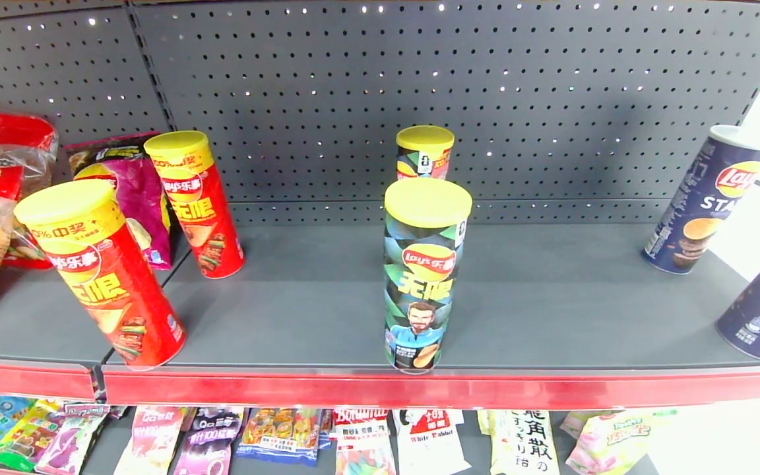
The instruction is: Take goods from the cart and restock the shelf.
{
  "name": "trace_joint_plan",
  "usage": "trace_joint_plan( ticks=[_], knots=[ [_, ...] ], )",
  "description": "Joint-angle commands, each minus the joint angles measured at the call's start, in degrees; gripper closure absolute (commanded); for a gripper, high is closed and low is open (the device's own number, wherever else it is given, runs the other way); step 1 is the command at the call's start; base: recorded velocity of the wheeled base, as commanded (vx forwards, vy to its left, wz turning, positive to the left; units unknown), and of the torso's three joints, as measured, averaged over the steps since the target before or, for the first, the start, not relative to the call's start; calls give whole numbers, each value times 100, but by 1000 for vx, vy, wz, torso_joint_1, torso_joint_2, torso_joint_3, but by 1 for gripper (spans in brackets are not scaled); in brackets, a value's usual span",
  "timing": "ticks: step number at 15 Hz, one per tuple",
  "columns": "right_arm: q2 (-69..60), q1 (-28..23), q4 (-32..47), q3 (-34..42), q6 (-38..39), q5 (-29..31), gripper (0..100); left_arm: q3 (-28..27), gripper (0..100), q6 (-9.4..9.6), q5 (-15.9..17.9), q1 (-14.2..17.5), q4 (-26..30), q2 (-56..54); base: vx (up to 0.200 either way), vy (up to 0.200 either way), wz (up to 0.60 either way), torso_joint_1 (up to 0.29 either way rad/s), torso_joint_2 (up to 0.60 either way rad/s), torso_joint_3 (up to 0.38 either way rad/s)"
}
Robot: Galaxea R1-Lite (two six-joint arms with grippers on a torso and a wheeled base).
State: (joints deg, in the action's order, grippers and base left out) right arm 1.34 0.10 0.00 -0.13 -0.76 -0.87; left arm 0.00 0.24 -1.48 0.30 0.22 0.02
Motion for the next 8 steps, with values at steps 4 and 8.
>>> trace_joint_plan(
  ticks=[4, 8],
  knots=[
    [-134, -10, 9, 13, 5, 7, 0, 0, 0, 2, -2, 5, -4, -2, 0, 0, 0, 0, 0, 0],
    [-134, -10, 9, 13, 5, 7, 0, 0, 0, 2, -2, 5, -4, -2, 0, 0, 0, 0, 0, 0]
  ],
)
